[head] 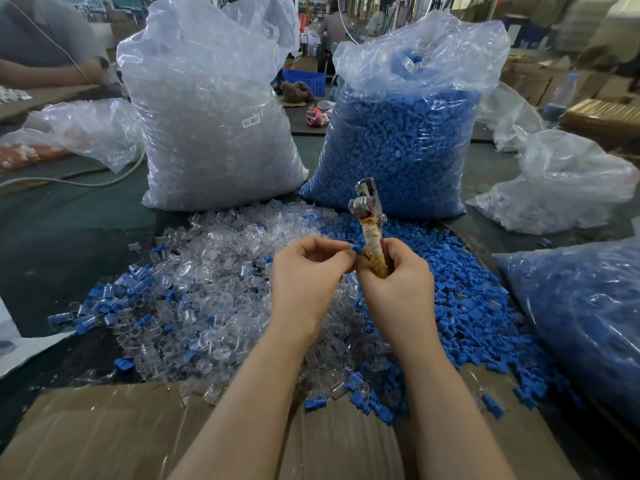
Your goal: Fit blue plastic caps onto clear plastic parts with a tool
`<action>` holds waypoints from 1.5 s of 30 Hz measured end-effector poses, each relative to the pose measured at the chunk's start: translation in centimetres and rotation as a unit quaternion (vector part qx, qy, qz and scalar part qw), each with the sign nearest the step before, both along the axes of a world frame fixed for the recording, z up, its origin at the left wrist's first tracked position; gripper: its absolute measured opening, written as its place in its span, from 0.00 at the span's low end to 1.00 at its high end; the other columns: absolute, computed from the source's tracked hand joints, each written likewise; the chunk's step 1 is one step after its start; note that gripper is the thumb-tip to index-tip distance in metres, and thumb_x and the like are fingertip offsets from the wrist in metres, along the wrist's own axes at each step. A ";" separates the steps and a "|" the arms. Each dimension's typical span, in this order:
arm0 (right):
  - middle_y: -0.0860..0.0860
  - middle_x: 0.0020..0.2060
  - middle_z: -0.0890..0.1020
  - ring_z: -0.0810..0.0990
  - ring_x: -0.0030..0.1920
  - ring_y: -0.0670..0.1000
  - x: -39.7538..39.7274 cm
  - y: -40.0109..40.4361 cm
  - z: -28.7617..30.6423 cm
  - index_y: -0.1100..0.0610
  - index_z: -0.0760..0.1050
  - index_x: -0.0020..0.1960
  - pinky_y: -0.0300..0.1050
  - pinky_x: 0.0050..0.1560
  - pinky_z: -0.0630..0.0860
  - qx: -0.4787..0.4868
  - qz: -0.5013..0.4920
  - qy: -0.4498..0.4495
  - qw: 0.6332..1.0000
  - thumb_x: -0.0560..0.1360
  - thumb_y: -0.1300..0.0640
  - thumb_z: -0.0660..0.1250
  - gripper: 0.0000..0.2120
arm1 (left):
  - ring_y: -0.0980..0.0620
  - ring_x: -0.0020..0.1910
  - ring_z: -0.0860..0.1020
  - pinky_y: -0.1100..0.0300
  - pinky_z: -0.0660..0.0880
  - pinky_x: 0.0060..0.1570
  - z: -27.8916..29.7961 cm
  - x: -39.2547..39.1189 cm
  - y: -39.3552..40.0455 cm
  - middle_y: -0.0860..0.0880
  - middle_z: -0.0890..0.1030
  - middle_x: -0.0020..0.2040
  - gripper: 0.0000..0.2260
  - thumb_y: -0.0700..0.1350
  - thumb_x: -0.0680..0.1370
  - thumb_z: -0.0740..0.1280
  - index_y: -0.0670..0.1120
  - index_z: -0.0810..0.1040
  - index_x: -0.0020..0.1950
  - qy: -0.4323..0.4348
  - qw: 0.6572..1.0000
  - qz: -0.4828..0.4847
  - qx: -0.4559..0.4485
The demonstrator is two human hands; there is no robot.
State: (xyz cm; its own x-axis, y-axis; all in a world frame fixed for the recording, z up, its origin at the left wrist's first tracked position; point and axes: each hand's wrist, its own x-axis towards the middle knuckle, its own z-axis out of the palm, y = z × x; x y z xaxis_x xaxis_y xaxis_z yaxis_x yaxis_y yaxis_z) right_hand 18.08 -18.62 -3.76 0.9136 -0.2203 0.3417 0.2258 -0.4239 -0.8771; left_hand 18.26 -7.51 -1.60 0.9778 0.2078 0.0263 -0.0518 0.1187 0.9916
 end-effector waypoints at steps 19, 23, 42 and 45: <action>0.50 0.38 0.75 0.72 0.36 0.49 -0.6 -2.7 0.8 0.54 0.74 0.49 0.47 0.40 0.68 -0.061 0.197 0.197 0.959 0.75 0.58 0.69 0.05 | 0.56 0.35 0.82 0.67 0.78 0.38 -0.2 0.7 1.9 0.49 0.84 0.36 0.03 0.34 0.76 0.69 0.40 0.81 0.47 -0.017 0.994 0.002 -0.109; 0.46 0.34 0.72 0.68 0.29 0.43 -0.8 -2.6 0.8 0.53 0.73 0.49 0.39 0.32 0.65 -0.062 0.217 0.200 0.953 0.75 0.59 0.68 0.05 | 0.57 0.35 0.82 0.67 0.78 0.38 -0.1 0.7 2.1 0.50 0.84 0.36 0.04 0.34 0.76 0.69 0.41 0.81 0.46 -0.017 0.993 -0.006 -0.113; 0.44 0.27 0.70 0.65 0.25 0.43 -0.5 -2.2 0.4 0.47 0.67 0.38 0.38 0.26 0.62 -0.139 0.196 0.174 0.955 0.71 0.61 0.62 0.10 | 0.56 0.36 0.82 0.65 0.79 0.40 -0.4 0.8 2.5 0.50 0.84 0.37 0.04 0.34 0.76 0.69 0.42 0.81 0.46 0.002 0.993 -0.017 -0.117; 0.46 0.30 0.72 0.67 0.25 0.43 -0.4 -2.0 0.3 0.48 0.68 0.40 0.42 0.29 0.64 -0.152 0.181 0.174 0.956 0.72 0.60 0.63 0.08 | 0.56 0.37 0.83 0.66 0.79 0.39 -0.5 0.9 2.6 0.50 0.85 0.37 0.04 0.35 0.75 0.70 0.44 0.81 0.45 0.018 0.990 0.000 -0.138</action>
State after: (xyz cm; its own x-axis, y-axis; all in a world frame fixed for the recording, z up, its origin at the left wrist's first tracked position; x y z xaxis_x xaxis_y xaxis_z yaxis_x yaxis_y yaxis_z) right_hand 17.70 -20.61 -3.42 0.9813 0.1922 0.0009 0.1221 -0.6200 -0.7750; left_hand 19.18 -4.91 -2.07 0.9771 0.2018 -0.0670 -0.0161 0.3847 0.9229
